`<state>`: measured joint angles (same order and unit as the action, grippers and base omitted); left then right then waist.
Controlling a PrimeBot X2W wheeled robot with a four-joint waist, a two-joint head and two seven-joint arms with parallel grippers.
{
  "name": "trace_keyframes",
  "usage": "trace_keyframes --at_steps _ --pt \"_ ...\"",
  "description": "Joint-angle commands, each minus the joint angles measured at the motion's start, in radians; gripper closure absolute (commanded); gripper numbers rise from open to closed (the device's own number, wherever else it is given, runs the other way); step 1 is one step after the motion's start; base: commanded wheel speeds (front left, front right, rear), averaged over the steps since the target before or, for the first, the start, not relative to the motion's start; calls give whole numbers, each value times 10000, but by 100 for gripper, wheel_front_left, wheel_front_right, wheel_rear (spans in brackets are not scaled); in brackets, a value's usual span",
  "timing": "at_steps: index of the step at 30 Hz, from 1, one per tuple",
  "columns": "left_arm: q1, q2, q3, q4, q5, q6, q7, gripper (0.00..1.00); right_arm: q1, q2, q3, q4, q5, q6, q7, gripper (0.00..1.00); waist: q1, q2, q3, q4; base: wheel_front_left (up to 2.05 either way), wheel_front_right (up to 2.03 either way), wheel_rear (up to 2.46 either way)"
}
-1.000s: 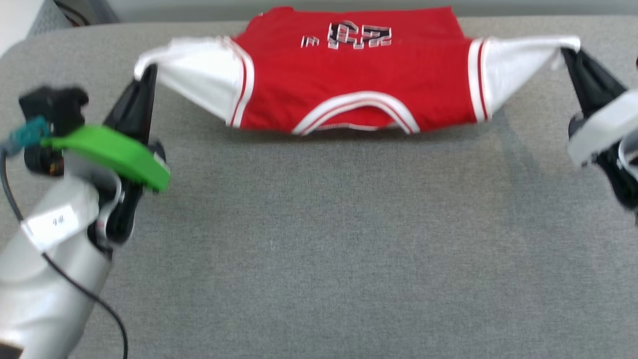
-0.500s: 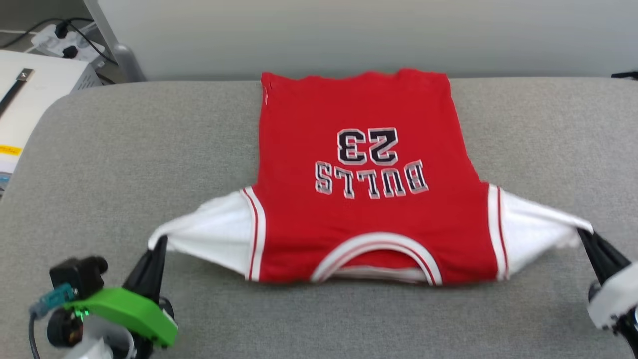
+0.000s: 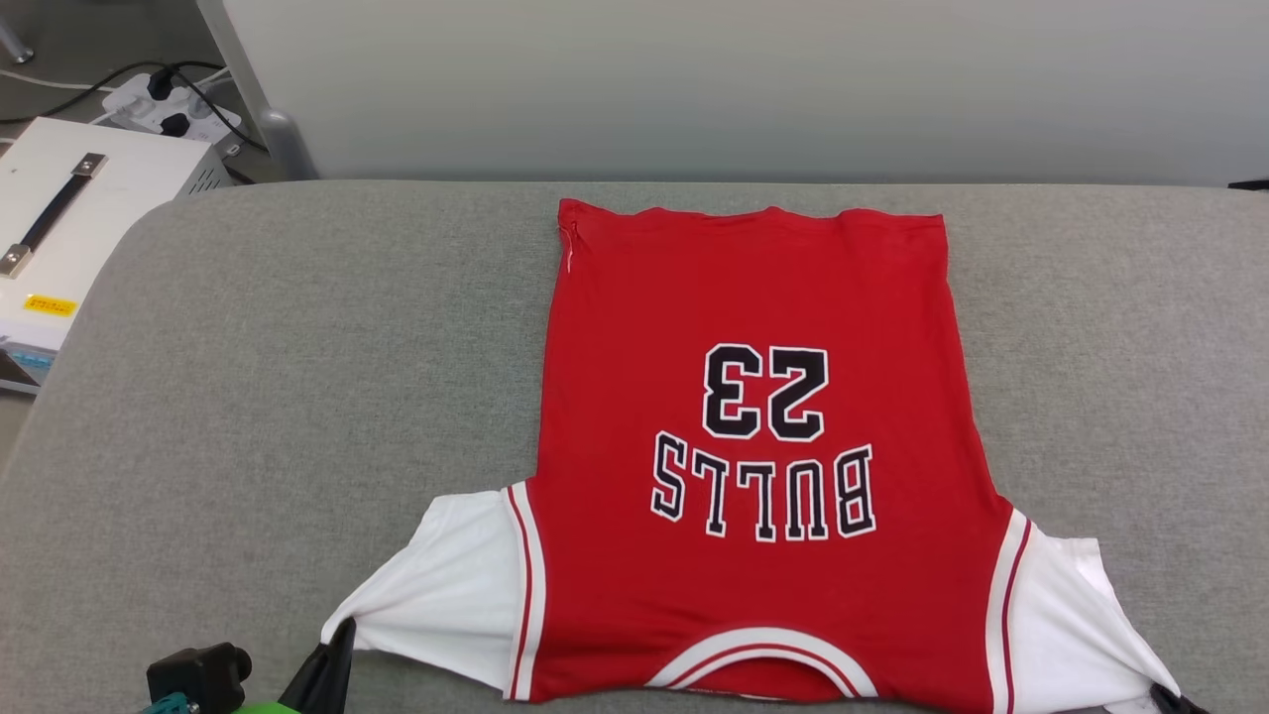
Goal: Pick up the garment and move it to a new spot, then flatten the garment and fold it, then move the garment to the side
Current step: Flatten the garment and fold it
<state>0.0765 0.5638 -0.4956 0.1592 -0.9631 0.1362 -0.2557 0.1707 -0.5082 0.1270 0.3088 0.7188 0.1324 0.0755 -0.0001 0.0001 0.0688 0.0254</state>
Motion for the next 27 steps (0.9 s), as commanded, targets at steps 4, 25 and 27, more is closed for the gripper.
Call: trace_keyframes --at_steps 4,25,27 --pt "-99 -158 14 188 248 -74 -60 100 278 204 -550 -467 -489 -17 423 100 1 -1 152 65 0 0 0" --pt "-1777 -853 10 -937 2060 101 -60 100 -4522 -245 -1907 -3069 -1765 -17 1556 0 1 -1 1795 767 0 0 0" --pt "-1964 -965 24 -1134 2227 115 -60 100 -5506 -477 -1609 -2945 -1646 -17 2192 0 1 -1 2126 900 0 0 0"
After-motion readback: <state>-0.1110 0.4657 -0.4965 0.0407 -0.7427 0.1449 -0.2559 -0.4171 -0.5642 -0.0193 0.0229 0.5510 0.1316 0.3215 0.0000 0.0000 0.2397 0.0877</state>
